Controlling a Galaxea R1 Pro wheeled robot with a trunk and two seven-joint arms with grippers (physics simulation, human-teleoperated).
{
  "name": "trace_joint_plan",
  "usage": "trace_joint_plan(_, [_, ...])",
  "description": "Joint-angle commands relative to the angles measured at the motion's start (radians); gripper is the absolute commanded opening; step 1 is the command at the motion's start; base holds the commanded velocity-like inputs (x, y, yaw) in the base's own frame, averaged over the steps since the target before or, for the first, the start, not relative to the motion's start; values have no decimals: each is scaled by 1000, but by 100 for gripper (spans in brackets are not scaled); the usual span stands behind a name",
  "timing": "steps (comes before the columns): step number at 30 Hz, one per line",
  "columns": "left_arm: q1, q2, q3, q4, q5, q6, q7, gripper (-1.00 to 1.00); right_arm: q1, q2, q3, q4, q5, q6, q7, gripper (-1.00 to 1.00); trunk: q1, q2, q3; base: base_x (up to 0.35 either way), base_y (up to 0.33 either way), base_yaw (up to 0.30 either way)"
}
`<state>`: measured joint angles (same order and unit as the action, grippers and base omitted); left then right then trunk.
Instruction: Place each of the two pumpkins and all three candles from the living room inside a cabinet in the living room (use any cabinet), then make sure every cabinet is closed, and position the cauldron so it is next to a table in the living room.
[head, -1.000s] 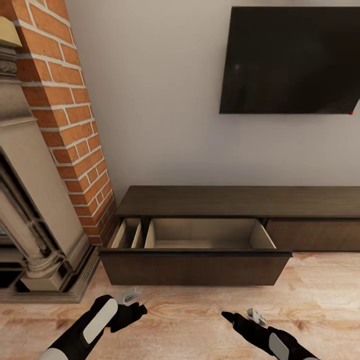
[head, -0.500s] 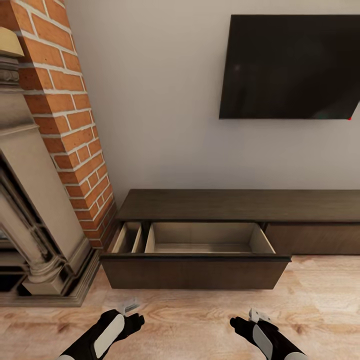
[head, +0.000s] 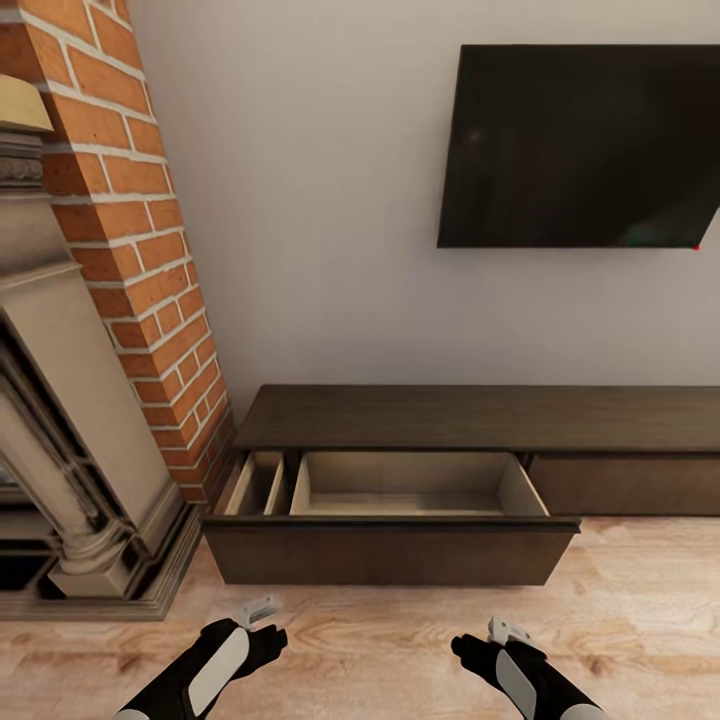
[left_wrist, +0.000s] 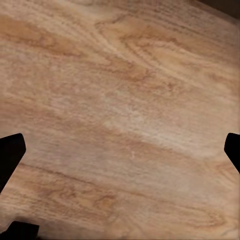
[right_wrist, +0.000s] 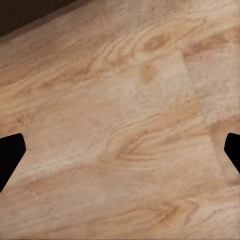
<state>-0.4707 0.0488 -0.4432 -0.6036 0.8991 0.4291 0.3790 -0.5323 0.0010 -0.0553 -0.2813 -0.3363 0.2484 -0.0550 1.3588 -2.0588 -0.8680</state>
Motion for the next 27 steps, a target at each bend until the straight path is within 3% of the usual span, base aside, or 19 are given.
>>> trace_joint_plan(1, [-1,2,-7,-2,11,0,9,100,0,0,-3,-3,-6,6,-4,100,-4,7,2,0,0,0])
trace_joint_plan(27, [0,3,-4,-2,22,3,12,100,0,3,15,-3,-6,3,-3,100,-104,189,84,-20,0,0])
